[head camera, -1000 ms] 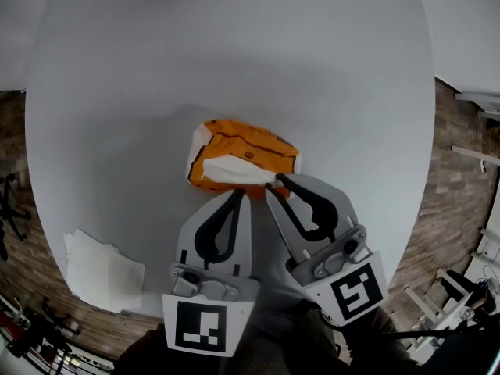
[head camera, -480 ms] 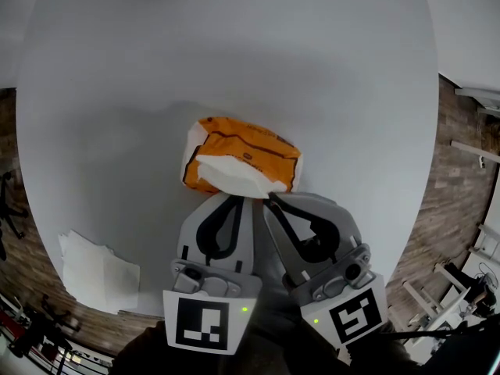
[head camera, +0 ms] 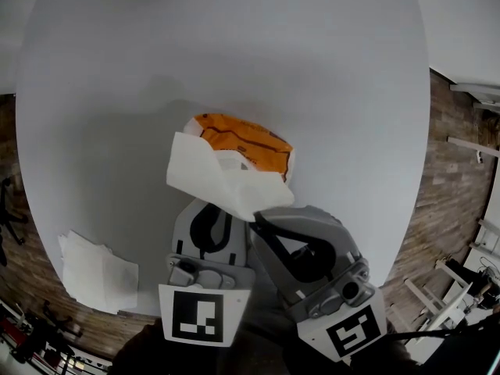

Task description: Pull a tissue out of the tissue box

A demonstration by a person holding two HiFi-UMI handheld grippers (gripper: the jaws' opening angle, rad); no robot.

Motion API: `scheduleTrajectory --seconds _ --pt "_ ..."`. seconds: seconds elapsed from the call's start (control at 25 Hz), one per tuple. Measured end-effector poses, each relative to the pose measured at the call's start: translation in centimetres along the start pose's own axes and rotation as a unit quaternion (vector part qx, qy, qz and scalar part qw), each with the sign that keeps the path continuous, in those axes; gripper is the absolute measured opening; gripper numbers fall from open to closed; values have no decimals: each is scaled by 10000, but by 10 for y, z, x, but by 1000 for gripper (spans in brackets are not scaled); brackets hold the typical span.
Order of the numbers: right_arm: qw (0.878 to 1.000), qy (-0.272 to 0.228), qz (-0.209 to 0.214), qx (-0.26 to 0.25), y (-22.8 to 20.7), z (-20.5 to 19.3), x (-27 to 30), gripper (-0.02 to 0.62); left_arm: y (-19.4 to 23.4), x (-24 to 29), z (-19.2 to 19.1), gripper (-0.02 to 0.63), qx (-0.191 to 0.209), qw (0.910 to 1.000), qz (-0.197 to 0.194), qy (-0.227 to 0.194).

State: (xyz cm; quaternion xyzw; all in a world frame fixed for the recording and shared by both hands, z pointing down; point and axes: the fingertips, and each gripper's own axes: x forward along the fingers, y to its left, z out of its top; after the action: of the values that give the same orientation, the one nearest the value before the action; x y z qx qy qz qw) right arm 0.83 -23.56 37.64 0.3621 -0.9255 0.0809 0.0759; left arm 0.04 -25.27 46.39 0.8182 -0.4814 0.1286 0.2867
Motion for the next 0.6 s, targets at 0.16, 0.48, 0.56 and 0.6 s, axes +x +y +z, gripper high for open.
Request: scheduleTrajectory --seconds 0.16,0.48,0.56,0.6 --pt "9999 -105 8 -109 6 15 -5 8 -7 -6 8 0 32 10000 -21 -78" --pt "9988 -333 97 -338 33 50 -21 8 -23 -40 29 0 45 9995 -33 -320" --pt "9983 -392 131 -401 44 60 -27 8 -26 -52 36 0 89 9990 -8 -428" --pt "9980 -426 149 -446 49 65 -30 8 -29 -59 41 0 128 9987 1 -497"
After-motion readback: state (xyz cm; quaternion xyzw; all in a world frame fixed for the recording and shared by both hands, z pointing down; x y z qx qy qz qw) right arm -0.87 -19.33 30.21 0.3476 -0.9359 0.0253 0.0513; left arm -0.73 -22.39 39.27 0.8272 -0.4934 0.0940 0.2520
